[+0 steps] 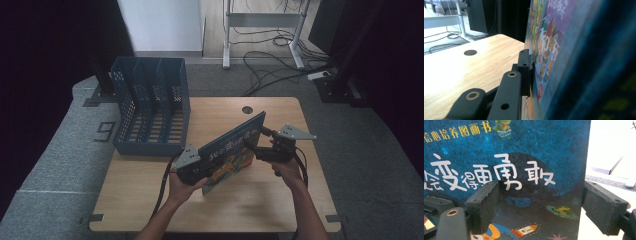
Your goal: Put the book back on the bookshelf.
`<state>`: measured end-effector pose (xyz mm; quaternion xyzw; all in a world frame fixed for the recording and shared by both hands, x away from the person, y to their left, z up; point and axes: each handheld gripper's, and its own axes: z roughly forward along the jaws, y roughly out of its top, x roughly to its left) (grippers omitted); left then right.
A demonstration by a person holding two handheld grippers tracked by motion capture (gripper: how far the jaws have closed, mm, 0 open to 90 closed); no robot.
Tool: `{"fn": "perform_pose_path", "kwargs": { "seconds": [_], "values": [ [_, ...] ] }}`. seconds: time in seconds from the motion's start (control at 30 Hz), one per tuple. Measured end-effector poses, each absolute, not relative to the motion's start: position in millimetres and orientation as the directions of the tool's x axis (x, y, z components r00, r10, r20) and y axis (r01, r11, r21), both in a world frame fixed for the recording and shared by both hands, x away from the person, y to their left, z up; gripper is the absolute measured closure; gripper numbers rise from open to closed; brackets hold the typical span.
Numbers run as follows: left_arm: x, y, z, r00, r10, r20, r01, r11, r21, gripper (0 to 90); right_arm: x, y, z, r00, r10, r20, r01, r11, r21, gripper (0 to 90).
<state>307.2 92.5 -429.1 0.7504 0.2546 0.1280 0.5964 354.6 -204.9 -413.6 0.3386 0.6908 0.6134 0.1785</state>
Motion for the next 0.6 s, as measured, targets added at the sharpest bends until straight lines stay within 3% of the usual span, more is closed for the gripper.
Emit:
{"fn": "perform_pose_path", "kwargs": {
  "seconds": [0.37,0.6],
  "values": [
    [302.4,90.2,-428.8,0.815,0.577,-0.056,0.192,-0.177,0.965,81.2,346.3,-212.4,-422.6,-0.684,0.703,0.194,0.257,-0.016,0.966,19.9],
    [307.2,99.3,-432.4,0.786,0.605,-0.127,0.237,-0.105,0.966,82.1,325.7,-229.9,-456.9,-0.637,0.733,0.239,0.304,-0.046,0.952,20.2]
  ]
}}
